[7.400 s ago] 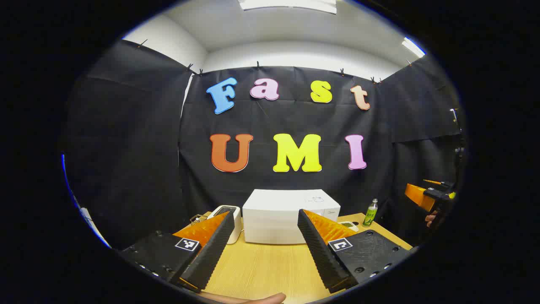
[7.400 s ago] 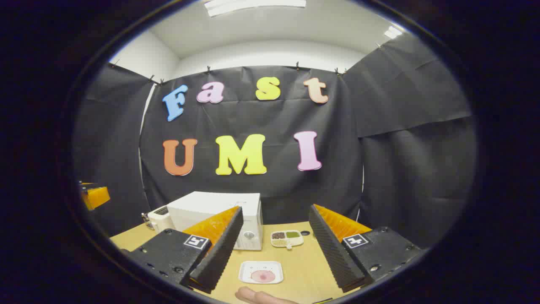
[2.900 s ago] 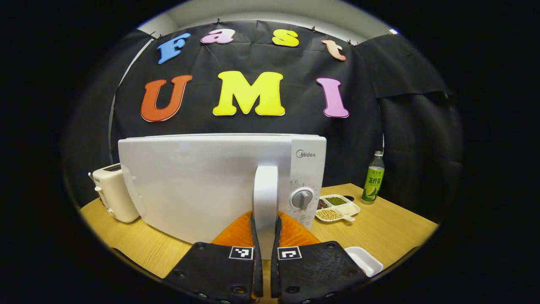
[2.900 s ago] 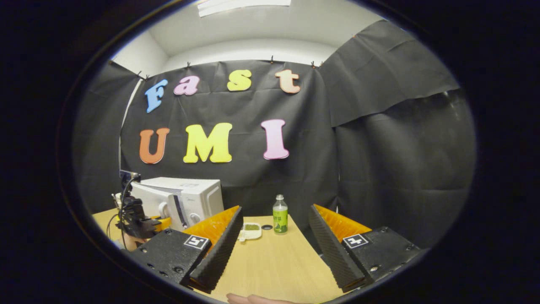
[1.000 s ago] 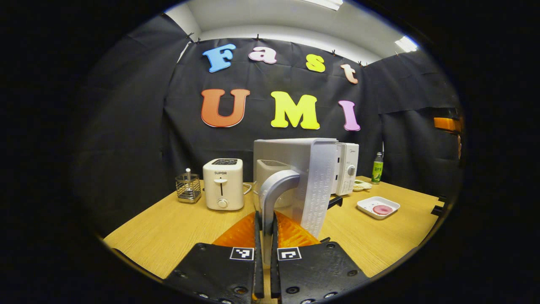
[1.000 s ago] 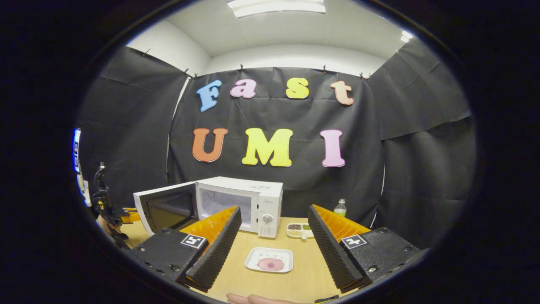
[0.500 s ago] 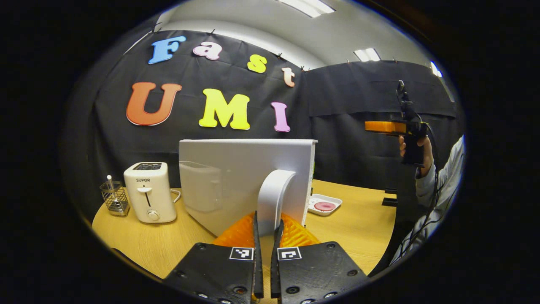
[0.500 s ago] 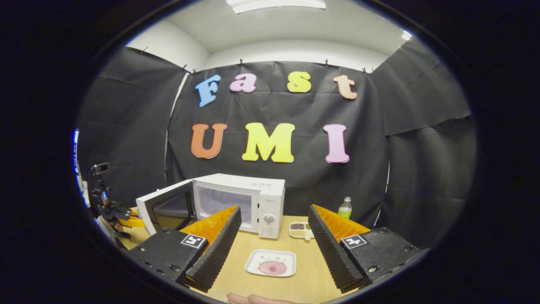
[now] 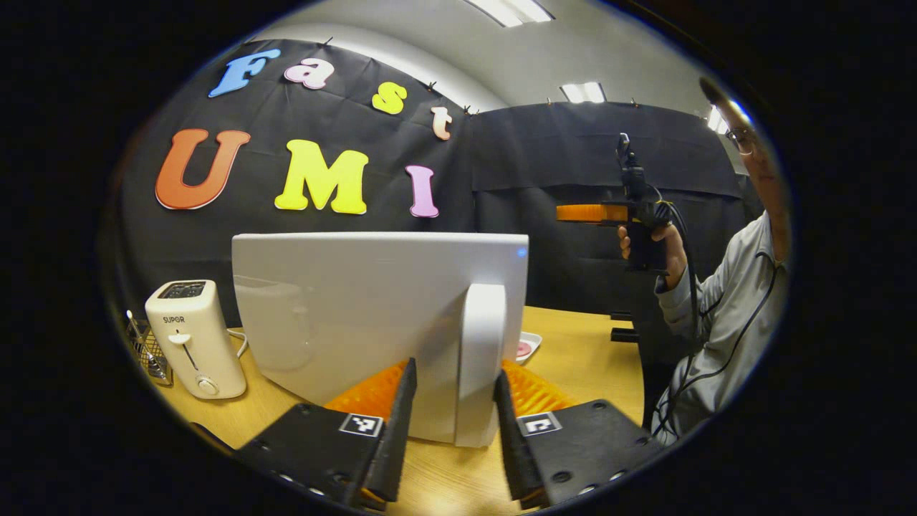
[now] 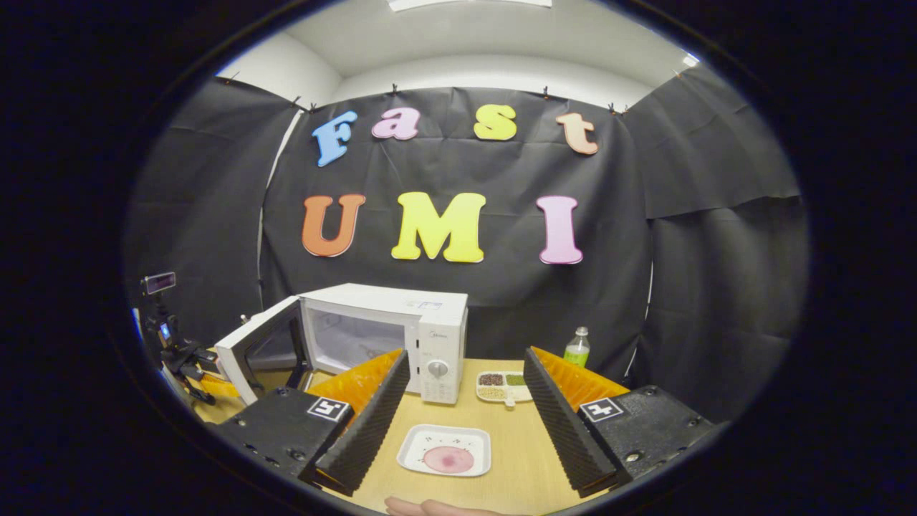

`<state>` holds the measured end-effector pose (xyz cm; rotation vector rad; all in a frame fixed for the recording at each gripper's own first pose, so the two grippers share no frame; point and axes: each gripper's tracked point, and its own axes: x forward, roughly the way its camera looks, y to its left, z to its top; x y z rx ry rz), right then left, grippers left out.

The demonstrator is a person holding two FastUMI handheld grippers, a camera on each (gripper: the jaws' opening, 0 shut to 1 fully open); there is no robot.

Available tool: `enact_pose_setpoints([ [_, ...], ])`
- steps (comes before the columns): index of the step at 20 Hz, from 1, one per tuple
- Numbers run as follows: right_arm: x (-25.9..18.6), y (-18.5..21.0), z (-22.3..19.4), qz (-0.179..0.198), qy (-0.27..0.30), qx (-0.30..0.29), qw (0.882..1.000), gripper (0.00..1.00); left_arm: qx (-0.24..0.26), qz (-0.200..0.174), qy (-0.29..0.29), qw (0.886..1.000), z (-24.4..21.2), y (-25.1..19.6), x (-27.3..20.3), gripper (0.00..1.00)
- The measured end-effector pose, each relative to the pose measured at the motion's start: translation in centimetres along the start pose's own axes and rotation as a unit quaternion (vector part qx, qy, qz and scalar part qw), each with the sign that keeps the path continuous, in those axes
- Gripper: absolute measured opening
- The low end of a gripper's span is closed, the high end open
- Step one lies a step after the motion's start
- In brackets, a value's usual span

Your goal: Open the microwave oven with the left hand, put the food in, and close the microwave oven.

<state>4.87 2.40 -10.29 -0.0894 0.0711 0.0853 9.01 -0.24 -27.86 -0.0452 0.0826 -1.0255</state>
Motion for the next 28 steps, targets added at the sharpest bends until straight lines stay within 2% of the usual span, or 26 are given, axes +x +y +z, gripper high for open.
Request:
enact_pose_setpoints([
  [1, 0.4, -0.2, -0.2, -0.004, 0.006, 0.002, 1.000, 0.96, -0.003, -0.002, 0.001, 1.000, -0.1, -0.2, 0.6, 0.58],
  [3, 1.3, -0.2, -0.5, -0.001, 0.015, 0.009, 1.000, 0.96, 0.017, 0.014, -0.009, 1.000, 0.5, -0.1, 0.5, 0.58],
  [4, 1.7, -0.3, -0.6, -0.001, 0.019, 0.011, 1.000, 0.96, 0.023, 0.027, -0.006, 0.999, 0.4, 0.0, 0.3, 0.49],
  [5, 2.1, -0.6, -0.9, -0.002, 0.024, 0.012, 1.000, 0.96, 0.026, 0.036, -0.003, 0.999, 0.3, -0.4, 0.1, 0.58],
  [6, 2.5, -0.9, -1.3, -0.003, 0.032, 0.012, 0.999, 0.96, 0.029, 0.045, -0.004, 0.999, 0.5, -0.7, -0.4, 0.59],
  [7, 3.0, -1.2, -1.8, -0.004, 0.041, 0.011, 0.999, 0.96, 0.030, 0.052, -0.010, 0.998, 0.8, -1.2, -0.8, 0.65],
  [8, 3.4, -1.5, -2.3, -0.005, 0.050, 0.013, 0.999, 1.00, 0.030, 0.062, -0.015, 0.997, 1.1, -1.7, -1.4, 0.72],
  [9, 3.7, -1.7, -2.7, -0.004, 0.058, 0.015, 0.998, 0.96, 0.028, 0.078, -0.020, 0.996, 1.3, -2.0, -2.2, 0.75],
  [10, 4.1, -2.1, -3.1, -0.003, 0.066, 0.017, 0.998, 1.00, 0.030, 0.104, -0.024, 0.994, 1.9, -2.1, -3.1, 0.90],
  [11, 4.5, -2.4, -3.5, -0.003, 0.075, 0.018, 0.997, 0.96, 0.033, 0.133, -0.031, 0.990, 2.5, -2.1, -4.1, 0.95],
  [12, 4.9, -2.8, -4.0, -0.003, 0.085, 0.018, 0.996, 1.00, 0.036, 0.163, -0.034, 0.985, 3.1, -2.2, -4.8, 0.95],
  [14, 5.7, -3.6, -5.2, -0.001, 0.110, 0.019, 0.994, 1.00, 0.039, 0.223, -0.028, 0.974, 3.9, -2.5, -6.4, 0.95],
  [16, 6.8, -4.0, -6.3, 0.010, 0.141, 0.017, 0.990, 0.96, 0.045, 0.266, -0.022, 0.963, 5.1, -3.7, -7.3, 0.95],
  [18, 8.0, -4.5, -7.8, 0.021, 0.183, 0.013, 0.983, 1.00, 0.052, 0.313, -0.010, 0.948, 6.1, -4.2, -8.0, 0.95],
  [21, 9.3, -4.8, -10.9, 0.047, 0.262, 0.008, 0.964, 1.00, 0.053, 0.352, -0.012, 0.935, 8.3, -6.0, -7.8, 0.95],
  [23, 9.8, -4.9, -13.6, 0.065, 0.327, 0.014, 0.943, 1.00, 0.057, 0.363, -0.020, 0.930, 9.9, -7.1, -7.8, 0.96],
  [26, 10.0, -4.7, -18.1, 0.084, 0.421, 0.039, 0.902, 0.96, 0.054, 0.390, -0.037, 0.919, 12.1, -7.8, -8.3, 0.96],
  [28, 10.0, -4.2, -21.4, 0.089, 0.487, 0.079, 0.865, 0.89, 0.054, 0.407, -0.046, 0.911, 13.2, -7.7, -8.6, 0.97],
])
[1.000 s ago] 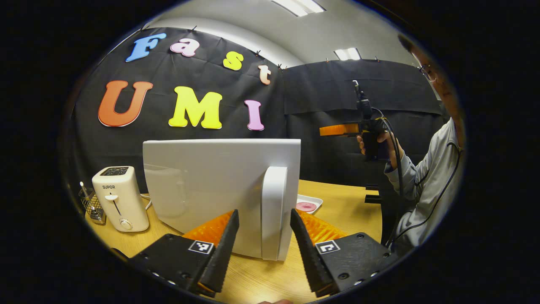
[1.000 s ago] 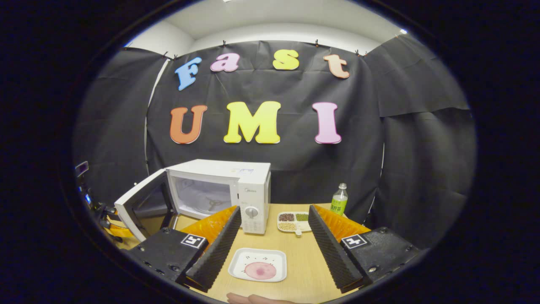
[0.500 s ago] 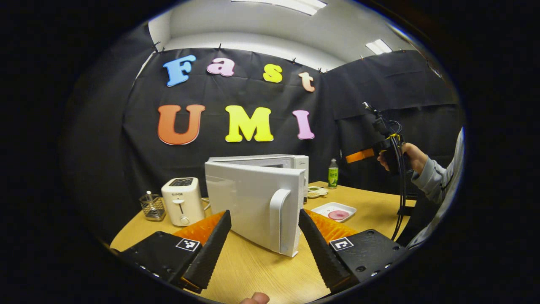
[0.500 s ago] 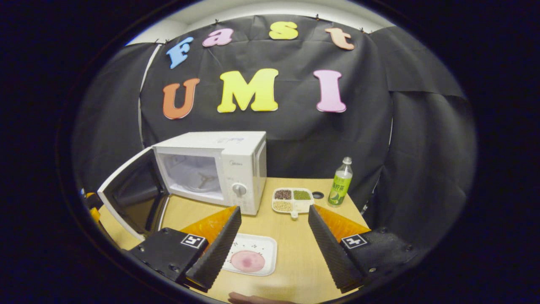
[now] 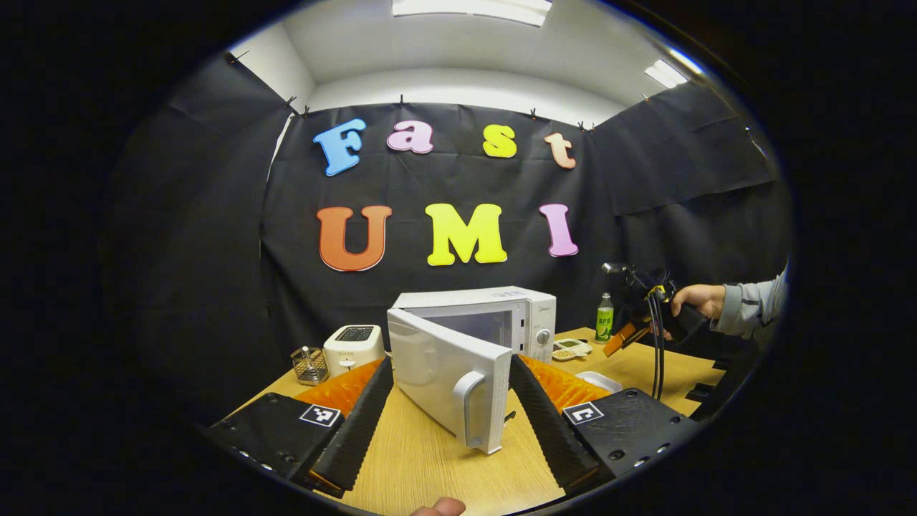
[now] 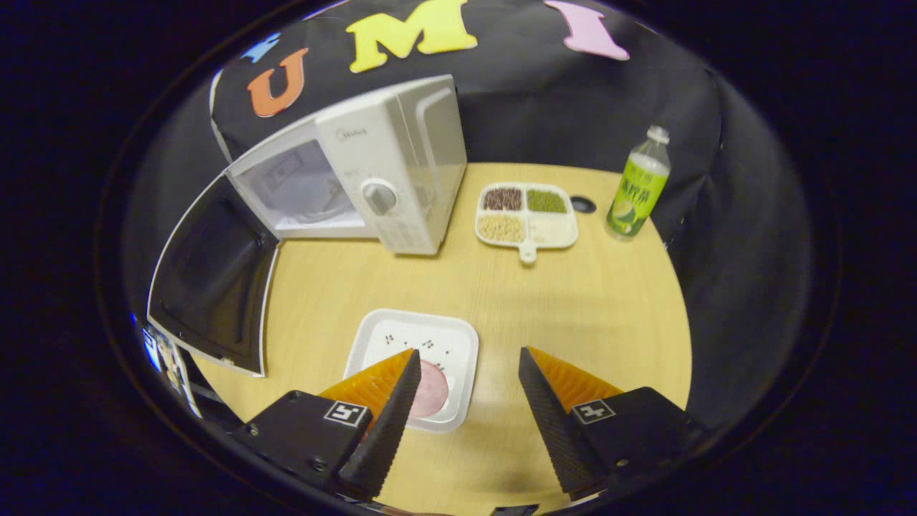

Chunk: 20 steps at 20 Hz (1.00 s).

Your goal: Open the microwave oven with the left hand, put the food in, and close the microwave oven.

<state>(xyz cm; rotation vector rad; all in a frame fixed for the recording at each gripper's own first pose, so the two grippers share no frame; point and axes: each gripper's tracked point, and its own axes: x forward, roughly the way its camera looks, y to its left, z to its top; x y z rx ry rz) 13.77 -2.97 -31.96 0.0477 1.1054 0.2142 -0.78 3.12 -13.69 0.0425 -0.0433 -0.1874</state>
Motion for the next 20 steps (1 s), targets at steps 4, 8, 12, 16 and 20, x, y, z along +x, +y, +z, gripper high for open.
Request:
enact_pose_setpoints([
  [4, 4.3, 0.1, -2.4, 0.044, 0.106, 0.072, 0.991, 0.67, -0.019, 0.024, -0.012, 0.999, 1.2, 0.9, 0.5, 0.96],
  [8, 6.0, 0.9, -4.0, 0.092, 0.190, 0.100, 0.972, 0.36, -0.041, 0.036, -0.007, 0.998, 1.1, 1.5, 1.3, 0.96],
  [12, 6.7, -0.5, -3.7, 0.120, 0.206, 0.077, 0.968, 0.05, -0.060, 0.048, -0.003, 0.997, 1.4, 1.8, 2.0, 0.96],
  [16, 6.2, -0.5, -4.0, 0.144, 0.194, 0.098, 0.965, 0.04, -0.065, 0.055, -0.013, 0.996, 2.2, 2.1, 1.4, 0.84],
  [20, 5.3, -0.8, -4.9, 0.144, 0.171, 0.152, 0.963, 0.04, -0.073, 0.058, -0.012, 0.996, 2.0, 2.4, 0.8, 0.95],
])
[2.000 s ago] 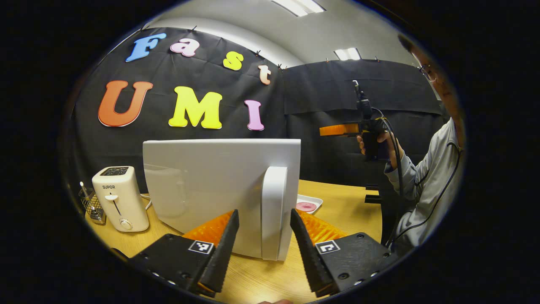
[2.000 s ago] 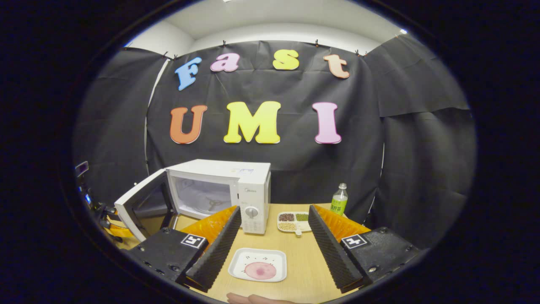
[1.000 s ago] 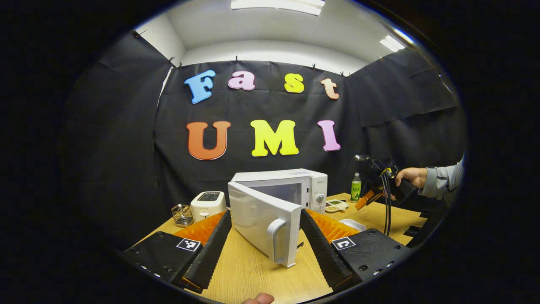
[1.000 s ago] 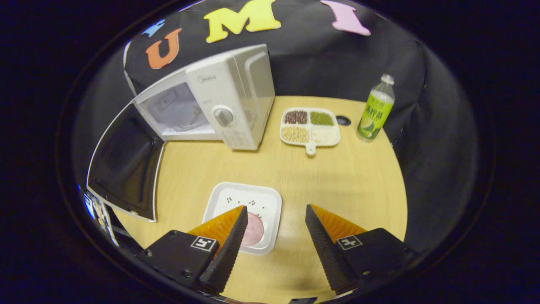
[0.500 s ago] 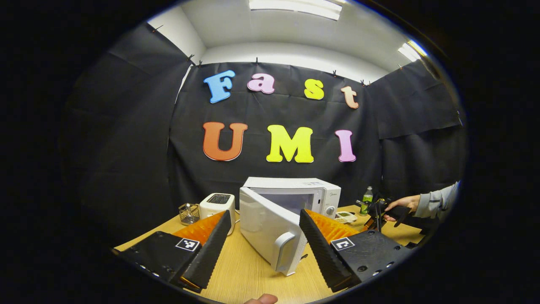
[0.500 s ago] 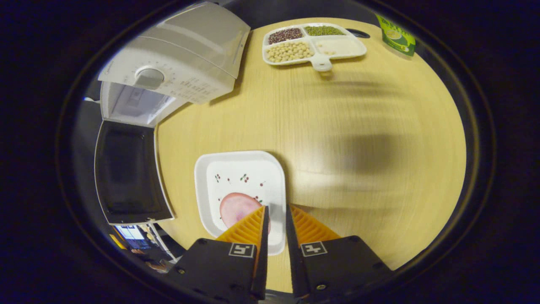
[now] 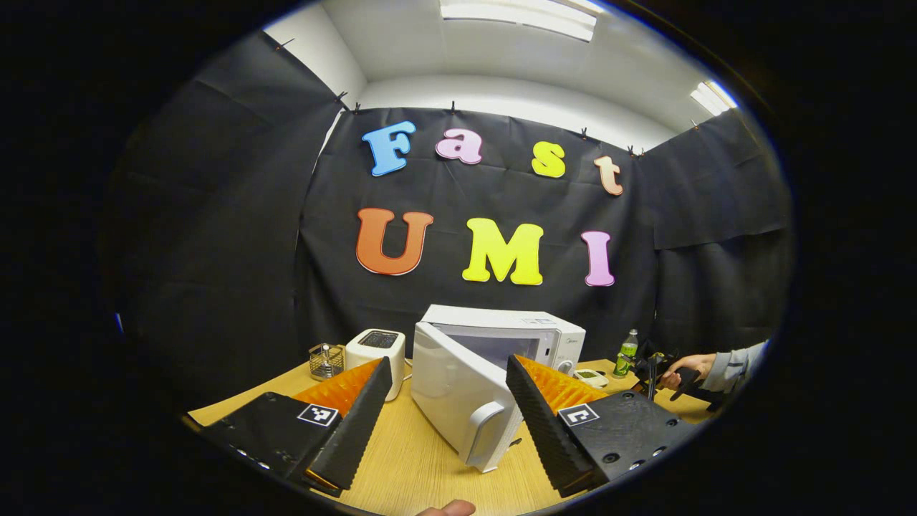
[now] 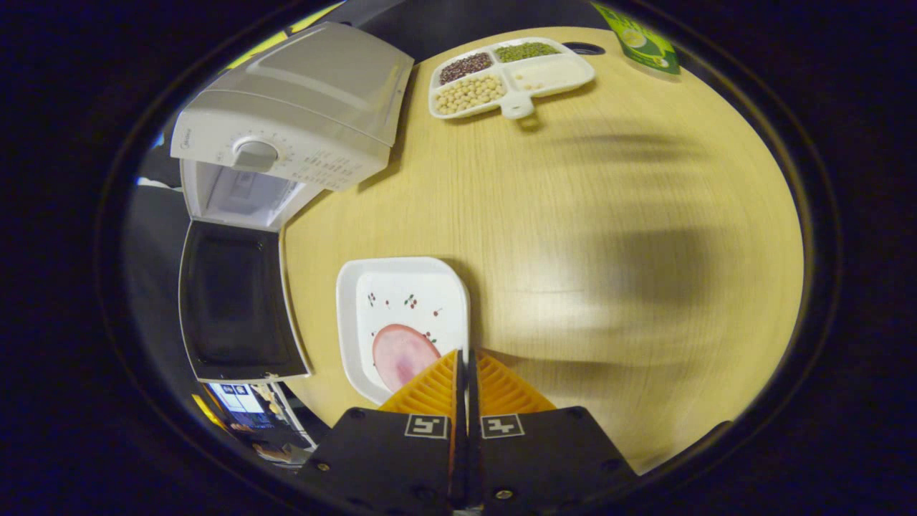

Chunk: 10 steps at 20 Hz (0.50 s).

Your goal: Open the microwave oven with the left hand, put the food in, and close the microwave oven.

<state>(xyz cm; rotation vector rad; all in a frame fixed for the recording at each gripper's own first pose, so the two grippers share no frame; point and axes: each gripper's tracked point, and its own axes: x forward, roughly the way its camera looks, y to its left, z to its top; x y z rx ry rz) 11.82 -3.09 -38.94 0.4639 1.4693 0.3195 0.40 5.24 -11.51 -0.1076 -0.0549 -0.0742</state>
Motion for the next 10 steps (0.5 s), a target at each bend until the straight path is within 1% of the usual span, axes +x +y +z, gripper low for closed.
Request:
enact_pose_setpoints([
  [3, -0.8, 0.1, -1.0, 0.010, -0.022, 0.038, 0.999, 0.04, -0.022, -0.007, 0.000, 1.000, 0.1, 0.2, -0.8, 0.95],
  [4, -1.3, 0.3, -1.3, 0.013, -0.030, 0.048, 0.998, 0.00, -0.025, -0.006, -0.003, 1.000, 0.3, 0.5, -1.1, 0.95],
  [5, -1.7, 0.8, -1.5, 0.018, -0.041, 0.055, 0.998, 0.04, -0.027, -0.005, -0.004, 1.000, 0.2, 1.0, -1.5, 0.95],
  [6, -2.0, 1.3, -1.6, 0.022, -0.051, 0.065, 0.996, 0.00, -0.026, -0.001, -0.004, 1.000, 0.1, 1.4, -1.9, 0.84],
  [7, -2.2, 2.0, -2.0, 0.026, -0.056, 0.071, 0.996, 0.04, -0.025, 0.003, -0.003, 1.000, 0.0, 1.8, -2.3, 0.95],
  [9, -2.4, 3.5, -2.7, 0.034, -0.066, 0.079, 0.994, 0.04, -0.023, 0.006, 0.000, 1.000, 0.0, 2.4, -3.0, 0.95],
  [10, -2.5, 4.5, -2.9, 0.041, -0.072, 0.080, 0.993, 0.00, -0.023, 0.007, -0.003, 1.000, 0.3, 2.6, -3.5, 0.95],
])
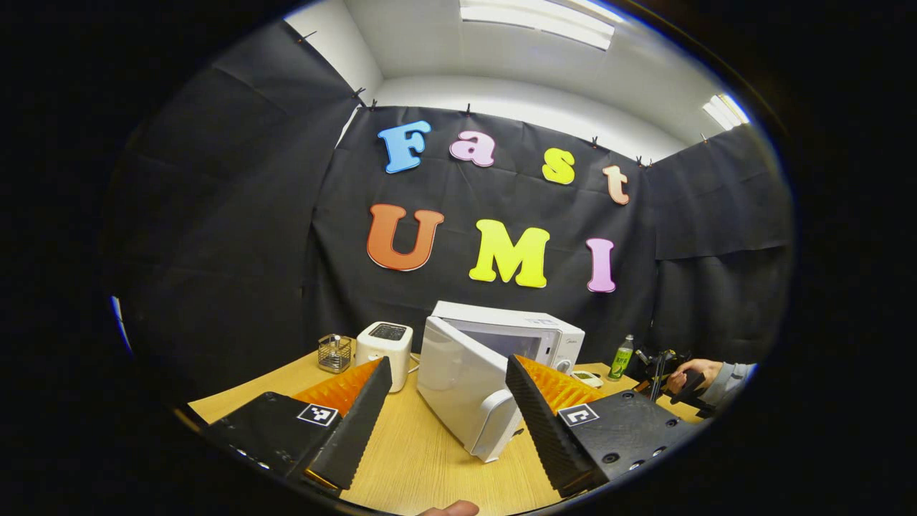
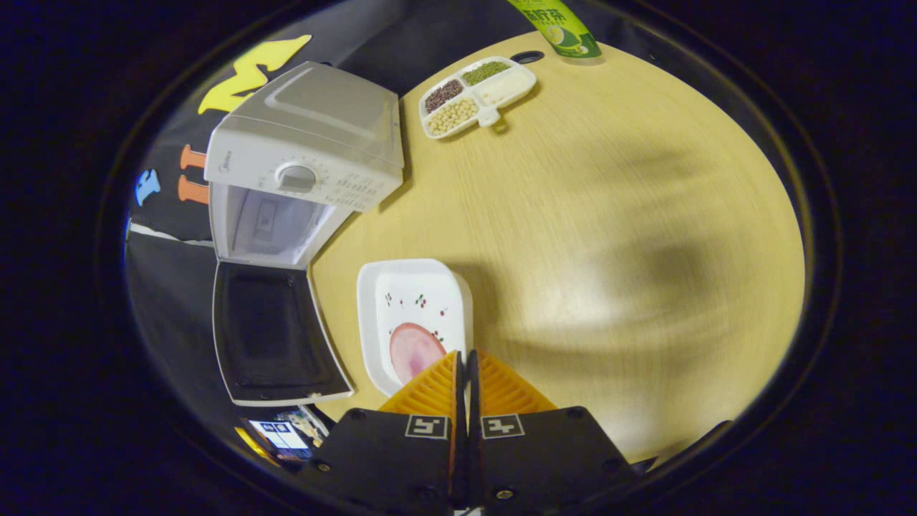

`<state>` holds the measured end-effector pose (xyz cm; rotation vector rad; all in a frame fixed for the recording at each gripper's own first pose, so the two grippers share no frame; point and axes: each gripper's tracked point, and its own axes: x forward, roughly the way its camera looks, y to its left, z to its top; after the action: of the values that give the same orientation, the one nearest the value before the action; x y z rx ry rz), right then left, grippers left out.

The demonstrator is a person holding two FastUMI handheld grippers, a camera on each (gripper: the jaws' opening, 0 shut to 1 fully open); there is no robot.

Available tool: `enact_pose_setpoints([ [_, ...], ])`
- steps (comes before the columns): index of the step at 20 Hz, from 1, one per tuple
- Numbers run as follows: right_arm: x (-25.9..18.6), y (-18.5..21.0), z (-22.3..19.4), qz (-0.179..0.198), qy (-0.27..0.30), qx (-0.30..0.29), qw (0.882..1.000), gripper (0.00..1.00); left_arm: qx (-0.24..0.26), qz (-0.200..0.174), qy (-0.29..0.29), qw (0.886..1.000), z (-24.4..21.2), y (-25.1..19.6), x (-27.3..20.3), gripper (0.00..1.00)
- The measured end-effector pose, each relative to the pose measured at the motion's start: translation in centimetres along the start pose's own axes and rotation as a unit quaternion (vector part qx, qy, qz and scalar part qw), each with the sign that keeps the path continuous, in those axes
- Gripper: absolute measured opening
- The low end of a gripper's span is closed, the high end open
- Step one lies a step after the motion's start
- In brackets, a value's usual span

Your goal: Open the microwave oven with the left hand, put the food in, and close the microwave oven.

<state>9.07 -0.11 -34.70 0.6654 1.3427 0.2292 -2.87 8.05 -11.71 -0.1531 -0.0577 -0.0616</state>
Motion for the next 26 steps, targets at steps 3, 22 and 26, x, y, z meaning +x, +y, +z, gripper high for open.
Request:
enact_pose_setpoints([
  [3, -0.2, 3.2, -1.0, 0.021, -0.017, 0.012, 1.000, 0.04, 0.007, 0.002, -0.013, 1.000, 1.0, 0.5, -1.2, 0.95],
  [22, 11.1, 20.7, 2.9, 0.070, -0.242, 0.265, 0.931, 0.04, 0.034, 0.023, -0.007, 0.999, 1.1, 1.8, -1.5, 0.95],
  [26, 12.1, 22.9, 1.9, 0.088, -0.252, 0.275, 0.924, 0.04, 0.037, 0.021, -0.008, 0.999, 1.4, 2.2, -1.4, 0.95],
])
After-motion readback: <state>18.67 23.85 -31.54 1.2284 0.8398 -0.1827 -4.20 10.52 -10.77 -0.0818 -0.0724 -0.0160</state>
